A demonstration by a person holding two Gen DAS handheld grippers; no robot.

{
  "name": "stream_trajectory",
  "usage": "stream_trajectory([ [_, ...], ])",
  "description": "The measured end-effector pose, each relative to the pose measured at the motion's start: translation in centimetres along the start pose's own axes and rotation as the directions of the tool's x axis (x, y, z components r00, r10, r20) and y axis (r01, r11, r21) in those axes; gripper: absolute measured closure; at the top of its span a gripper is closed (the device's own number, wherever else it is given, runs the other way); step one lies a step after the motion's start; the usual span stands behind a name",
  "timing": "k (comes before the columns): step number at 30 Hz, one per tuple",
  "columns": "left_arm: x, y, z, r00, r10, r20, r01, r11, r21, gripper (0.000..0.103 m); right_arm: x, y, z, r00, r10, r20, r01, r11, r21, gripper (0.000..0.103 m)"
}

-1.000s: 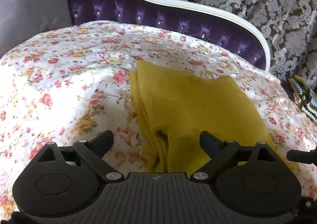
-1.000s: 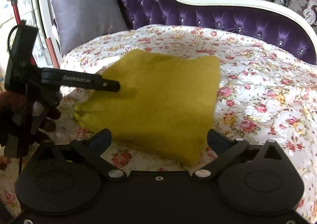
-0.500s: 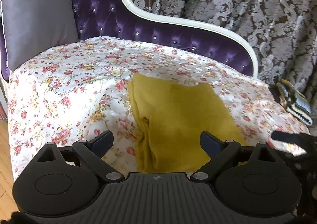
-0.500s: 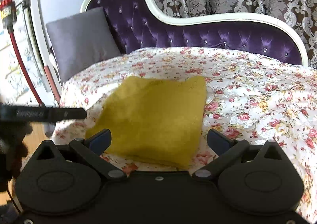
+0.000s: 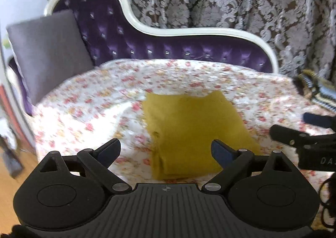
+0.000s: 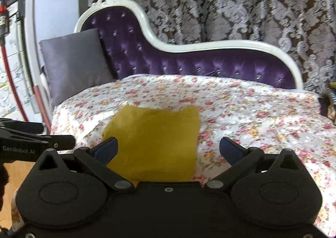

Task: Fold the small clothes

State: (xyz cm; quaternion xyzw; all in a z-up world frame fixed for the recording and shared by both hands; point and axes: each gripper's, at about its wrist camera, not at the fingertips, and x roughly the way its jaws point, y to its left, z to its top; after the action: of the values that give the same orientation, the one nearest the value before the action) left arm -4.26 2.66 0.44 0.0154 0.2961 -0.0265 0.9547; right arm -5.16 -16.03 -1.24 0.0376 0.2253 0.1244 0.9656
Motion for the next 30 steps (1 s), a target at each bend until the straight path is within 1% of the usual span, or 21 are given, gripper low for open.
stream_trajectory([
  [2,-0.3,-0.4,0.2,0.999,0.05,0.004,-0.05,0.998,0.026,0.009,-0.3,0.2,0.0,1.0,-0.026,0.015,0.026,1.0,-0.001,0.001],
  [4,-0.6,-0.5,0.4,0.998,0.065,0.002,-0.065,0.997,0.029,0.009,-0.3,0.4,0.2,1.0,-0.018,0.022,0.018,1.0,-0.007,0.001],
  [7,-0.7,-0.1,0.5,0.998,0.059,-0.016,-0.059,0.998,0.003,0.009,-0.4,0.4,0.5,1.0,0.004,0.02,-0.004,1.0,0.006,0.001],
  [11,-0.9,0.4,0.4,0.998,0.058,-0.018,-0.058,0.998,-0.023,0.009,-0.7,0.7,0.7,0.998,-0.039,0.041,0.038,0.999,0.018,0.001],
  [16,-1.0,0.8,0.5,0.998,0.059,-0.028,-0.061,0.996,-0.06,0.009,-0.5,0.4,0.9,1.0,0.007,0.023,-0.008,0.998,0.055,0.001],
  [19,-1.0,0.8,0.4,0.997,0.065,-0.028,-0.067,0.996,-0.066,0.01,-0.3,0.3,0.8,1.0,0.023,0.0,-0.023,0.997,0.069,0.001],
  [22,-0.8,0.8,0.3,0.997,0.064,-0.036,-0.067,0.995,-0.068,0.01,-0.2,0.0,0.7,0.999,0.037,-0.004,-0.036,0.995,0.094,0.002],
  [24,-0.6,0.9,0.2,0.997,0.061,-0.053,-0.064,0.995,-0.076,0.012,-0.3,0.1,0.7,1.0,0.028,-0.002,-0.028,0.995,0.094,0.002],
  [25,-0.4,1.0,0.2,0.996,0.063,-0.068,-0.069,0.994,-0.085,0.015,-0.4,0.1,0.7,1.0,0.02,0.003,-0.02,0.995,0.094,0.002],
  [26,-0.1,1.1,0.1,0.994,0.063,-0.085,-0.071,0.993,-0.096,0.017,-0.5,0.1,0.7,1.0,0.013,0.007,-0.014,0.995,0.1,0.002],
  [30,1.0,1.8,-0.3,0.988,0.032,-0.154,-0.055,0.988,-0.147,0.018,-0.2,-0.4,0.7,0.999,0.049,-0.01,-0.047,0.988,0.145,0.001],
])
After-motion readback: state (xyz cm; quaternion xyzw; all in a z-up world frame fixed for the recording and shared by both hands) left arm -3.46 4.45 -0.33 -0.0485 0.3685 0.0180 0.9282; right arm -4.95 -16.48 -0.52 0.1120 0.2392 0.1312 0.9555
